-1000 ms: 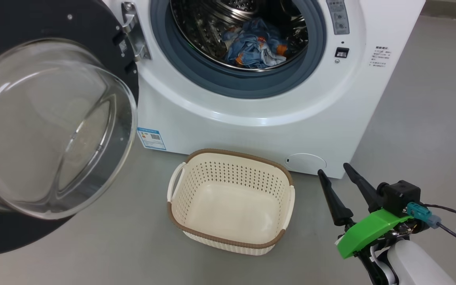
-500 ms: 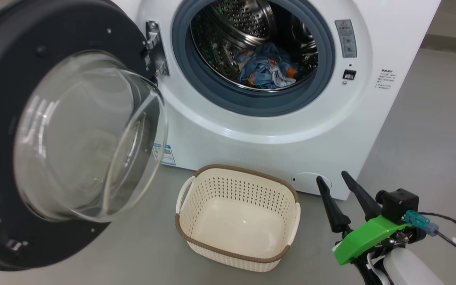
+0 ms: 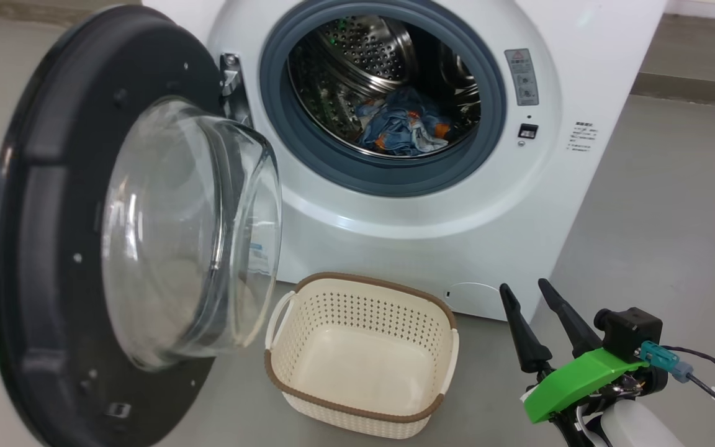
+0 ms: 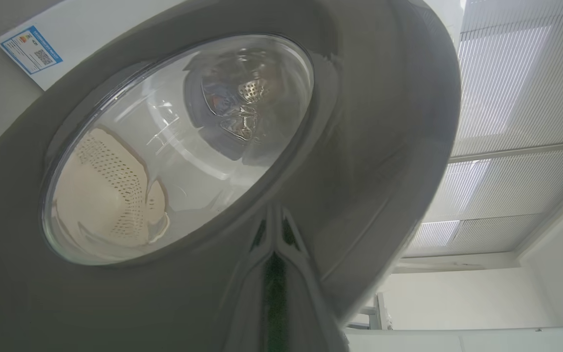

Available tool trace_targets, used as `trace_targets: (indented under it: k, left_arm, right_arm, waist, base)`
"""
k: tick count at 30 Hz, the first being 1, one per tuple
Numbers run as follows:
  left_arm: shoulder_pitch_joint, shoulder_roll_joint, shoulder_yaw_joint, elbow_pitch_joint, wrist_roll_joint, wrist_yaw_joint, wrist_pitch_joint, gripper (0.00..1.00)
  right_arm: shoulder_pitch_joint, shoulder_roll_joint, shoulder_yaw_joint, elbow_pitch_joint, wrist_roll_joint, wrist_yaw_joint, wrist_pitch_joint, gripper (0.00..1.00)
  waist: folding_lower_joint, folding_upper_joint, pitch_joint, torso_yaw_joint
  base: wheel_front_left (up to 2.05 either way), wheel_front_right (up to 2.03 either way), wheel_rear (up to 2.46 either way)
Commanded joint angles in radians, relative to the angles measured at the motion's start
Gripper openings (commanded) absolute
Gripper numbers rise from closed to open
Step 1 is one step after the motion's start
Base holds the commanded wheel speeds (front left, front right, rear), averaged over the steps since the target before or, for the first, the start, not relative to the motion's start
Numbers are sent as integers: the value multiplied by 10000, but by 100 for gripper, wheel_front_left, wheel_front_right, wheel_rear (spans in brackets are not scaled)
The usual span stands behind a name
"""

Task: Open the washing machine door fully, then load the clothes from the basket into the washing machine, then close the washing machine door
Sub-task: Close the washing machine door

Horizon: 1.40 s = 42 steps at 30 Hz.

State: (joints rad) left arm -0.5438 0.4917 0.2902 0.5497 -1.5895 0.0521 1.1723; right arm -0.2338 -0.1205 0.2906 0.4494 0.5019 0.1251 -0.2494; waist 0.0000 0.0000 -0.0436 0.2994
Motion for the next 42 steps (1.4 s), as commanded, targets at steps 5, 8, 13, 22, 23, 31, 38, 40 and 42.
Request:
trace_targets:
  k: [5, 8, 13, 22, 23, 31, 38, 40, 42]
  left_arm:
    - [727, -186, 122, -2452, -485, 942, 639, 0]
    - [1191, -501, 3, -3541, -533, 1281, 704, 0]
    - [1651, -938, 34, -4666, -595, 1563, 514, 0]
    - [2066, -1695, -27, -5561, -490, 1619, -36, 0]
    - [2083, -1749, -21, -5590, -465, 1598, -104, 0]
    - [1975, -2025, 75, -5525, -403, 1338, -468, 0]
    - [1749, -2345, 113, -5331, -272, 965, -926, 0]
    - [1681, -2399, 117, -5265, -201, 905, -1060, 0]
    - [1596, -2425, 119, -5179, -115, 822, -1186, 0]
  right_arm:
    - [41, 105, 32, -360, -58, 56, -122, 100]
    - [31, 132, -21, -403, -88, 56, -122, 100]
    - [7, 155, -50, -437, -137, 56, -123, 100]
    - [-35, 68, -66, -454, -210, 56, -123, 100]
    - [-36, 54, -73, -460, -217, 56, -123, 100]
    - [-50, -16, -52, -477, -274, 56, -123, 100]
    - [-105, -17, -5, -490, -272, 56, -124, 100]
    - [-106, -3, 46, -492, -256, 56, -124, 100]
    - [-112, 10, 69, -502, -250, 56, -124, 100]
  waist:
    - [0, 0, -19, -457]
    - [0, 0, -8, -734]
    - [0, 0, 13, -1310]
    - [0, 0, 84, -2635]
    - [0, 0, 100, -2792]
    - [0, 0, 271, -3747]
    - [0, 0, 347, -4418]
    - [0, 0, 378, -4576]
    - [0, 0, 427, -4714]
  base:
    - [0, 0, 0]
    - [0, 0, 0]
    - [0, 0, 0]
    - [0, 0, 0]
    - [0, 0, 0]
    - [0, 0, 0]
    - [0, 0, 0]
    - [0, 0, 0]
    - [0, 0, 0]
